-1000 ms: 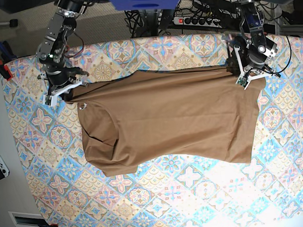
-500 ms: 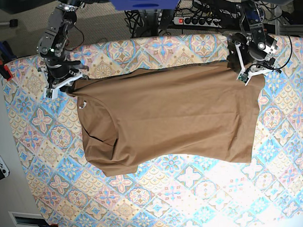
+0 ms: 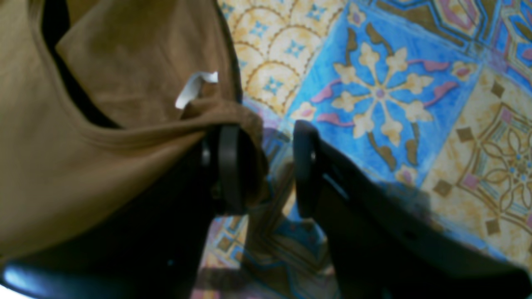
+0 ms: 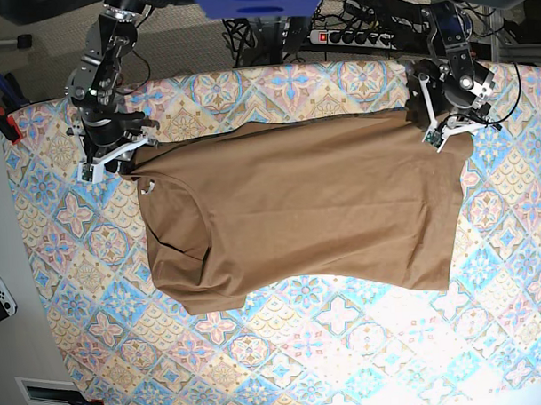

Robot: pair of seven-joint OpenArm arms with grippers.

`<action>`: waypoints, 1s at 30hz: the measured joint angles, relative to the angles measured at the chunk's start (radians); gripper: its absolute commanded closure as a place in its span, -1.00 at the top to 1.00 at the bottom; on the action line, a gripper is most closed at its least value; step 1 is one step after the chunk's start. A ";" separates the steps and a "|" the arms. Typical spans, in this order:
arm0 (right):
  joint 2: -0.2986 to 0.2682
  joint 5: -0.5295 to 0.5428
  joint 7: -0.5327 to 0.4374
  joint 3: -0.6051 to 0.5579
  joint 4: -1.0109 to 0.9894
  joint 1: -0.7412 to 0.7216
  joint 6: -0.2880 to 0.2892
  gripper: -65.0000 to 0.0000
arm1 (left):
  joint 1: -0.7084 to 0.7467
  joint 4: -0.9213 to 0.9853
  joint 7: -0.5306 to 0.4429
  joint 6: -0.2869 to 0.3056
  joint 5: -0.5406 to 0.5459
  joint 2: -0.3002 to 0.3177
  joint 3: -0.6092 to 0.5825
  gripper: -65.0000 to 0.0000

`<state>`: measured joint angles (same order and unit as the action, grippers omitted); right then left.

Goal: Layout the t-shirt on the table in an organized manner, then fold the t-shirt properly
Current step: 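Lay the shirt flat, holding its shoulders with both grippers, then lift the shirt by its shoulders with both grippers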

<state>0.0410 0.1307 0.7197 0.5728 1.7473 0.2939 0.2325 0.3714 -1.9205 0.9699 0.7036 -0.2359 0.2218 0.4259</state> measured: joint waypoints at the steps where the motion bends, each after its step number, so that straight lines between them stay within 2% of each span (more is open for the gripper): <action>1: 0.000 0.000 0.000 0.000 -0.002 0.000 0.000 -0.47 | -0.001 0.012 0.000 0.000 0.000 0.000 0.000 -0.10; 5: -0.002 0.002 -0.002 0.000 -0.026 0.000 0.000 -0.60 | -0.001 0.025 0.000 0.000 -0.001 0.000 0.000 -0.10; 8: -0.002 0.001 -0.004 0.000 -0.042 0.018 0.000 -0.86 | 0.000 0.025 0.000 0.000 0.000 0.000 0.000 -0.17; 9: -0.002 0.001 -0.005 -0.007 -0.042 0.027 0.000 -0.99 | 0.000 0.025 0.000 0.000 -0.001 0.000 0.000 -0.27; 11: -0.002 -0.001 -0.008 -0.031 -0.042 0.032 -0.008 -1.00 | -0.001 0.025 0.000 0.000 -0.001 0.000 0.000 -0.55; 13: -0.002 0.000 -0.010 -0.043 -0.042 0.032 -0.007 -1.00 | -0.002 0.025 0.000 0.000 0.003 -0.001 0.000 -0.96; 14: -0.002 0.000 -0.012 -0.050 -0.042 0.036 -0.005 -1.00 | -0.007 0.025 0.000 0.001 0.003 -0.001 0.000 -1.00; 26: -0.002 -0.001 0.000 -0.049 0.111 0.075 0.003 -1.00 | -0.048 0.047 0.003 0.000 0.003 -0.005 -0.010 -1.00; 30: -0.002 0.000 -0.007 -0.050 0.134 0.072 0.003 -1.00 | -0.068 0.046 0.004 0.003 0.009 -0.049 0.037 -1.00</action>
<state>0.0387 0.1307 0.7128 0.5232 1.8816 0.3656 0.2352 0.3031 -1.8748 0.9737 0.7063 -0.2272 0.1726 0.4629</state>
